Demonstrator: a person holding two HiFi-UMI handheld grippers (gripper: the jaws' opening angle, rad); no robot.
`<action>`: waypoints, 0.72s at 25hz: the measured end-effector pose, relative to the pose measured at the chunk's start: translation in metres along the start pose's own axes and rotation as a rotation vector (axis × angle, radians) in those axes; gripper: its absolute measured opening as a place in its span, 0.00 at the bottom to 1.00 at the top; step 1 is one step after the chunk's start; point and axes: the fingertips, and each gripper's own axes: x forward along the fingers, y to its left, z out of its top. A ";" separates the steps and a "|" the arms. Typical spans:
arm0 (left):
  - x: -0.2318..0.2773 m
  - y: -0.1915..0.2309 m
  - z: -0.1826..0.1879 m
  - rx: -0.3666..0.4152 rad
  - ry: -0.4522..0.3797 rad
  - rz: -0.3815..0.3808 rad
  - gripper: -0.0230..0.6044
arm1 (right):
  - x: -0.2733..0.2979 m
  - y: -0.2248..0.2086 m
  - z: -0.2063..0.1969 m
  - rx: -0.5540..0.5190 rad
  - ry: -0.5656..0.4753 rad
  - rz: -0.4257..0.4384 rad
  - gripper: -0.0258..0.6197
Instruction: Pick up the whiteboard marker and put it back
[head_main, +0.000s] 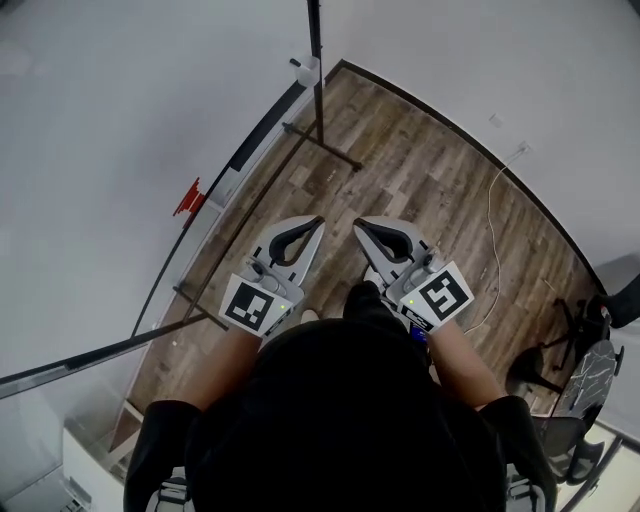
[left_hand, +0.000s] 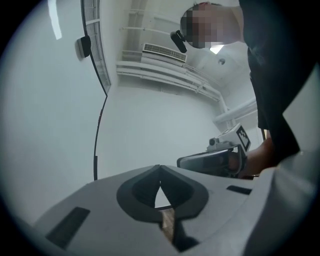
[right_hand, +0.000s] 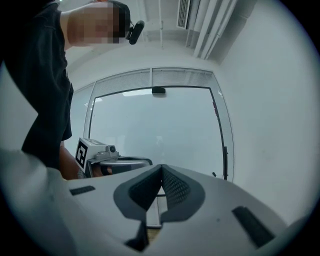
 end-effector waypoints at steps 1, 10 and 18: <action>0.012 0.004 0.001 -0.004 -0.003 0.011 0.04 | 0.002 -0.012 0.001 -0.005 0.004 0.013 0.03; 0.121 0.022 0.007 -0.024 0.007 0.104 0.04 | -0.002 -0.118 0.009 -0.027 0.013 0.124 0.03; 0.183 0.035 0.002 -0.014 0.015 0.186 0.04 | -0.003 -0.181 0.001 -0.054 0.030 0.210 0.03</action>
